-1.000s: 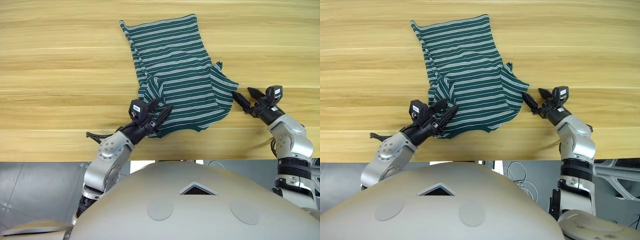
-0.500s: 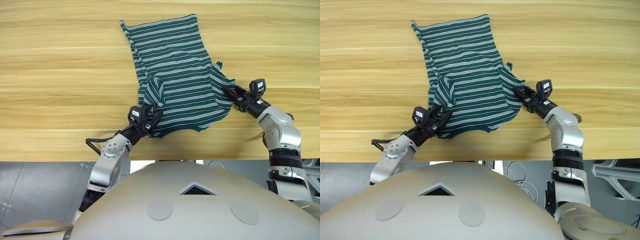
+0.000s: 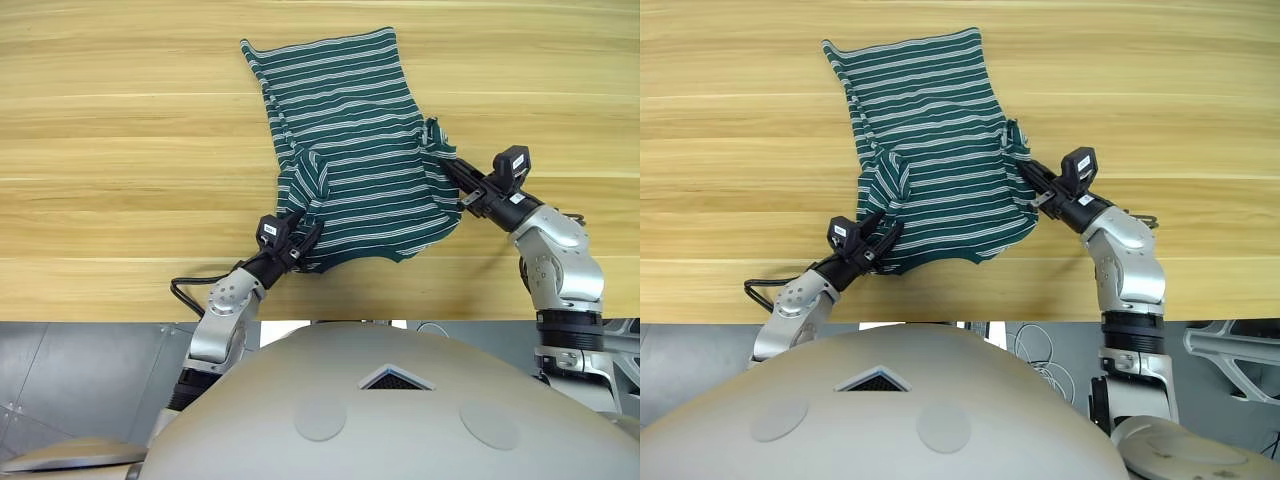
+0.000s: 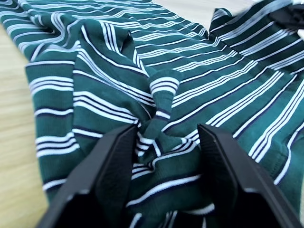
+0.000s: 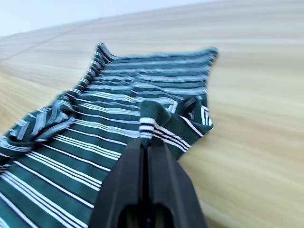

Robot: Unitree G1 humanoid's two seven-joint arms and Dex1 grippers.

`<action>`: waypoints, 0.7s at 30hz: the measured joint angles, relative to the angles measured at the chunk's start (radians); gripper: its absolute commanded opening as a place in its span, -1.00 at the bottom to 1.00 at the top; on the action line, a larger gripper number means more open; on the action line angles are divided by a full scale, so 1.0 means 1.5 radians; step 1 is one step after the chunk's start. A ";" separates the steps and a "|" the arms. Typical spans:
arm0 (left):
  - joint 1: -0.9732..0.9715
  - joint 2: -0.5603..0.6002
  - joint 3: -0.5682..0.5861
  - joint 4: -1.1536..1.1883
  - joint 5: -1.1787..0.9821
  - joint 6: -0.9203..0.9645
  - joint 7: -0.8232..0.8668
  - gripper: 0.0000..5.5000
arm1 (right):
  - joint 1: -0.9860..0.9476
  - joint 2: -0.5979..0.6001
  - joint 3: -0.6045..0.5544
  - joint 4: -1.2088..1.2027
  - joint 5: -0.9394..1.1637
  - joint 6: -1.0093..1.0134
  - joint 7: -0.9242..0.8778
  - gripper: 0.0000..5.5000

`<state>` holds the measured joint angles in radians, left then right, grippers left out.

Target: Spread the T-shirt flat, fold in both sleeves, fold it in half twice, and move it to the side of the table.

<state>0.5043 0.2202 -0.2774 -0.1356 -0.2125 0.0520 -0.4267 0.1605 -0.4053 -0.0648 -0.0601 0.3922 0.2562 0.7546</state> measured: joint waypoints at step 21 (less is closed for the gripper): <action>0.002 0.038 -0.036 -0.019 0.095 -0.014 0.005 -0.18 | 0.030 -0.080 0.185 -0.083 -0.215 -0.069 0.001 -0.46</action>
<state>0.5068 0.2771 -0.3309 -0.1644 -0.0698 0.0307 -0.4192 0.2048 -0.5251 0.2126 -0.1840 0.0692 0.1534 0.7559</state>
